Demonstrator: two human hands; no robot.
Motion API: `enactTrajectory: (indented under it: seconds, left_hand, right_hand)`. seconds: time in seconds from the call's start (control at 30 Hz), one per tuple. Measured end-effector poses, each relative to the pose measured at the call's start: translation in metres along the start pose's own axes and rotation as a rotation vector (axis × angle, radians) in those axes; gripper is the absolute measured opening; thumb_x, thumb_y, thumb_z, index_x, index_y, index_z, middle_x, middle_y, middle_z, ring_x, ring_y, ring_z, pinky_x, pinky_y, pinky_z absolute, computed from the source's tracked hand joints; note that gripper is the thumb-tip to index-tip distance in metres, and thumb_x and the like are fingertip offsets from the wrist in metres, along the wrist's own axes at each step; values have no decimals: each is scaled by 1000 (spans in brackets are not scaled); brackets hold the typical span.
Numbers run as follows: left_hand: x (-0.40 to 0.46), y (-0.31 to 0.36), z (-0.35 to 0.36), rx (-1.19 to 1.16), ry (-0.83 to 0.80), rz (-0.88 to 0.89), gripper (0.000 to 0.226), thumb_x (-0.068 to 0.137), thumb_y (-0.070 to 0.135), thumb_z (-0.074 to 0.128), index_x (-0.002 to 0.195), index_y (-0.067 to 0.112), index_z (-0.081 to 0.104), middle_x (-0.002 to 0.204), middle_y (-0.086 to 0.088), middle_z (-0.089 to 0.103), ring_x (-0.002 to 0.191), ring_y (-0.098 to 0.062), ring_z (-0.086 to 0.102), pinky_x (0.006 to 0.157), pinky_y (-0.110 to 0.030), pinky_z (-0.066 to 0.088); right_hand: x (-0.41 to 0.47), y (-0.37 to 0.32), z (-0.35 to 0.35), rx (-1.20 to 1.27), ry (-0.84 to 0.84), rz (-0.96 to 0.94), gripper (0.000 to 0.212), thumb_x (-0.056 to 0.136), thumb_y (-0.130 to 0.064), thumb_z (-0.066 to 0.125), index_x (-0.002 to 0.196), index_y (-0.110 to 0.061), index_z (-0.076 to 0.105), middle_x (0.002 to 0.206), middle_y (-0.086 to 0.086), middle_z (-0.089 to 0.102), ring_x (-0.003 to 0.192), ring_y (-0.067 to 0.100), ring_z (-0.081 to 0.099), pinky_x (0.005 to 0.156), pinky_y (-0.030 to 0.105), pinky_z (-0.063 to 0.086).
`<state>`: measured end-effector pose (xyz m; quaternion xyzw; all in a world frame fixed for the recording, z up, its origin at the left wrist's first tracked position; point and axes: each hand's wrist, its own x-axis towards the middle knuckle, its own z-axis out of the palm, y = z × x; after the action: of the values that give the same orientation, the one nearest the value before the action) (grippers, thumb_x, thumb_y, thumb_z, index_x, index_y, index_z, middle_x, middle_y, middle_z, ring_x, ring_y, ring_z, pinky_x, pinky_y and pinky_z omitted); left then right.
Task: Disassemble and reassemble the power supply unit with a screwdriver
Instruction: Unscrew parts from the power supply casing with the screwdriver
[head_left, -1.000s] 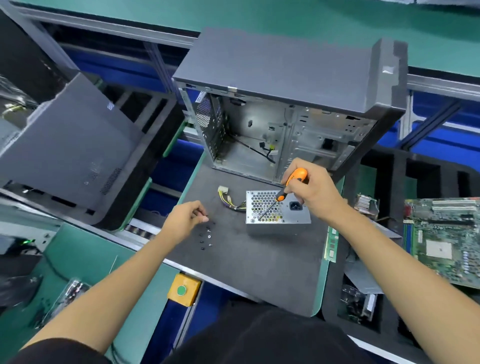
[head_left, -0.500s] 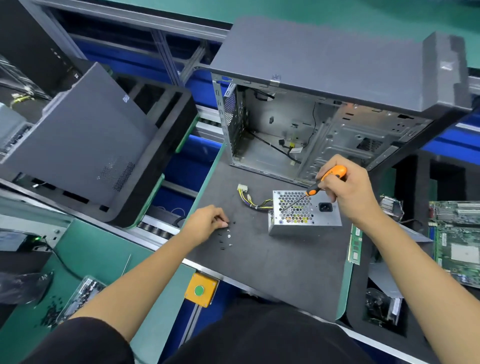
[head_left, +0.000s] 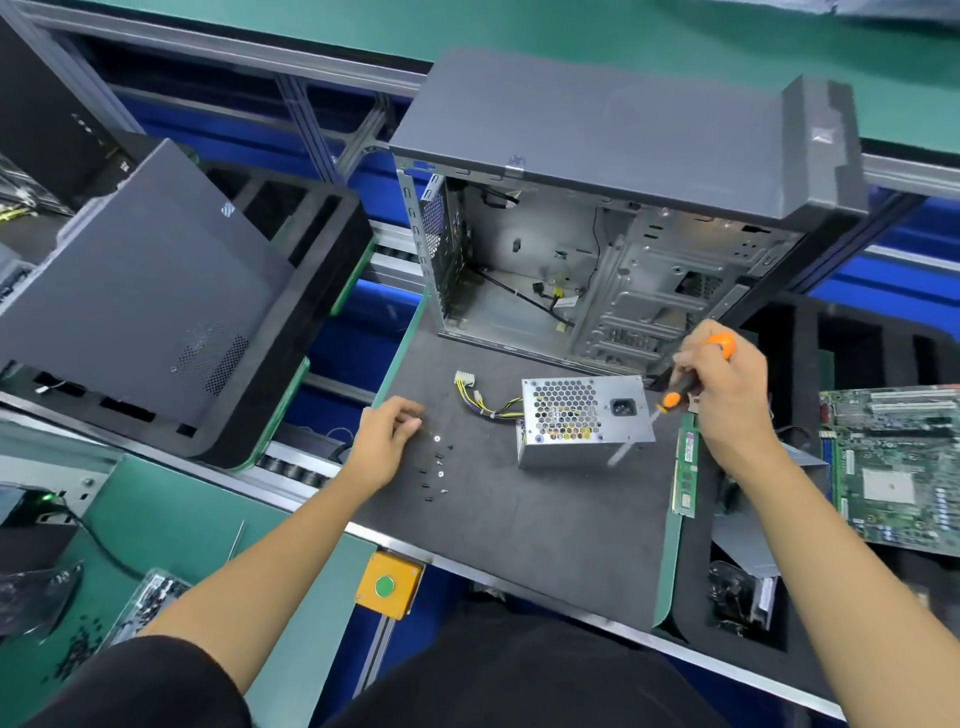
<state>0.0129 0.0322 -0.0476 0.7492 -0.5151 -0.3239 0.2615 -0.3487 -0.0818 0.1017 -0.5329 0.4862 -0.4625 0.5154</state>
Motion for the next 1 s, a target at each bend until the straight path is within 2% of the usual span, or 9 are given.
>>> enactTrajectory:
  seconds: [0.13,0.3,0.47,0.57,0.7,0.77,0.83,0.9,1.0]
  left_hand:
    - [-5,0,8,197,-22,104,8,93,18,73,100,15,69,97,-2,62,99,-24,52,91,-32,40]
    - [5,22,24,518,-150,161,24,87,42,78,101,24,73,100,0,56,102,-27,44,88,-36,39]
    - [18,27,31,726,-185,185,21,90,46,71,96,26,71,98,3,55,106,-27,45,79,-35,30]
    - [21,22,39,795,-198,248,19,93,45,68,95,26,69,97,3,57,103,-26,45,80,-37,29]
    - [19,14,48,788,-169,296,16,93,42,69,91,26,66,89,6,55,96,-27,47,76,-39,27]
    - [15,12,50,795,-130,301,16,94,42,68,90,27,66,88,5,55,94,-29,48,75,-41,28]
    - [7,14,54,828,-74,346,20,96,44,63,88,25,63,86,3,52,91,-31,49,74,-43,31]
    - [-5,22,62,824,-15,409,25,98,48,55,87,26,55,84,4,48,87,-30,47,71,-44,32]
    - [-31,42,82,698,-5,457,30,104,56,40,84,33,38,82,13,36,81,-18,37,69,-37,26]
  right_hand:
    - [-11,6,-34,44,4,27,26,73,-23,59,57,-16,39,46,3,43,38,25,37,41,28,29]
    - [-27,19,-64,-21,20,35,31,74,-24,56,61,-7,33,56,23,31,50,29,27,46,32,24]
    - [-39,28,-87,-63,40,73,27,82,-17,52,61,-8,38,57,11,35,52,18,36,47,26,32]
    - [-46,35,-108,-115,70,120,30,81,-18,54,62,-1,37,53,9,42,48,24,43,49,28,35]
    - [-58,51,-142,-166,67,219,16,87,2,48,75,-1,38,59,14,48,44,28,54,48,33,38]
    - [-64,62,-155,-313,27,251,17,85,-3,50,76,-14,41,63,6,48,45,22,44,49,31,35]
    - [-71,77,-167,-668,-84,282,28,85,-15,57,72,-34,40,67,-8,46,53,14,39,53,31,33]
    - [-80,94,-178,-1045,-169,325,34,83,-29,65,75,-33,32,83,-5,40,58,15,38,52,31,32]
    - [-92,121,-191,-1188,-15,363,41,79,-36,73,87,-24,34,103,1,33,60,18,44,45,26,30]
